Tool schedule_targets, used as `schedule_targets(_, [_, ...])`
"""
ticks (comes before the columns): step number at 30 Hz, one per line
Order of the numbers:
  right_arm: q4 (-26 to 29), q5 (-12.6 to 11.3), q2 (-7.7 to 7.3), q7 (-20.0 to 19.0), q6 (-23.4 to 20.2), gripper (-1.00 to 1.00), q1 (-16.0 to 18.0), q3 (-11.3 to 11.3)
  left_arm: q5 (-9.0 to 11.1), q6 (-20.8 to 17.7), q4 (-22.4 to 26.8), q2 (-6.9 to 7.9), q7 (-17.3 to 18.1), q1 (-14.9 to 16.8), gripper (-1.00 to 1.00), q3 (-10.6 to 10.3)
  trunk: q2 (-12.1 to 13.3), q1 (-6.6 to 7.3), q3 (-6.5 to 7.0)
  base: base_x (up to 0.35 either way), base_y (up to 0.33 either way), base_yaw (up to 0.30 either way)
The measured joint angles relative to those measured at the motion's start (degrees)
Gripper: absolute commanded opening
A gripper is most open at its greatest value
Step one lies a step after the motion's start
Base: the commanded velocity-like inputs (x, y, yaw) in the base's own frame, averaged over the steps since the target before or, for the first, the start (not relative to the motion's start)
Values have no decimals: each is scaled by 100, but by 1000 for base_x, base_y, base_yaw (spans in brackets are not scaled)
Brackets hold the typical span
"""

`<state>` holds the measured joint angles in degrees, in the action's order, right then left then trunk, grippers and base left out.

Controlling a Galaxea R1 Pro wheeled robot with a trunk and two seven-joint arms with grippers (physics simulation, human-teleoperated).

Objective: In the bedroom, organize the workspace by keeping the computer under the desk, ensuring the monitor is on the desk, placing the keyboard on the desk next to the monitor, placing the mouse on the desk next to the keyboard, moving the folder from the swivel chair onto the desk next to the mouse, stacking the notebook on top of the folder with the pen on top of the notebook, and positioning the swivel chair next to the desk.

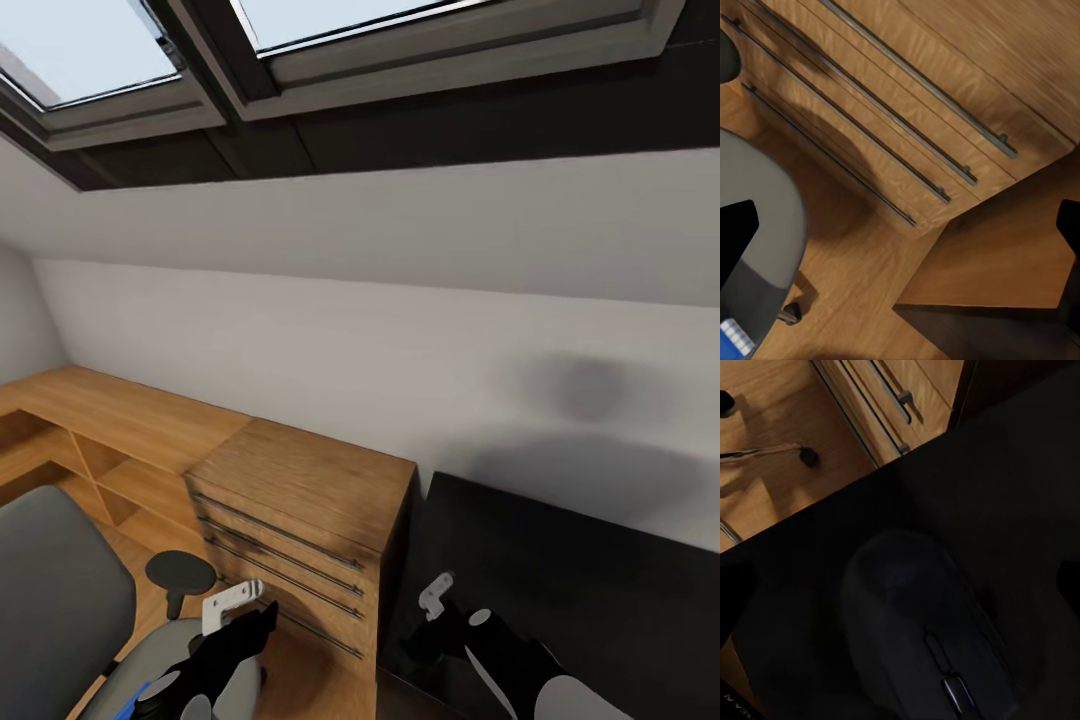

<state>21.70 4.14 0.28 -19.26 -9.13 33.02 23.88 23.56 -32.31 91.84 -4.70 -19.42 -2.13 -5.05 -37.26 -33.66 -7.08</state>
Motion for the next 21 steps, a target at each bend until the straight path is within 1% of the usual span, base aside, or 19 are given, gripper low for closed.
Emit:
schedule_targets(1, [1, 0, -2, 3, 2, 100, 0, 0, 0, 0, 0, -1, 0, 0, 100, 0, -40, -22, -18, 0, 0, 0])
schedule_targets(2, [1, 8, -65, 21, 127, 100, 0, -5, 0, 0, 0, 2, 0, 0, 100, 1, -80, -44, -36, 0, 0, 0])
schedule_targets(4, [-4, 8, -100, 25, 192, 100, 1, -4, 0, 0, 0, 4, 0, 0, 100, 0, -161, -88, -72, 0, 0, 0])
schedule_targets(14, [-23, 25, -108, 55, 152, 100, 2, -2, 0, 0, 0, 4, 0, 0, 100, 9, -563, -308, -252, 0, 0, 0])
schedule_targets(21, [-73, 34, -92, 71, 83, 100, 2, 25, 4, -2, 0, 4, 0, 0, 100, 9, -564, -309, -253, 0, 0, 0])
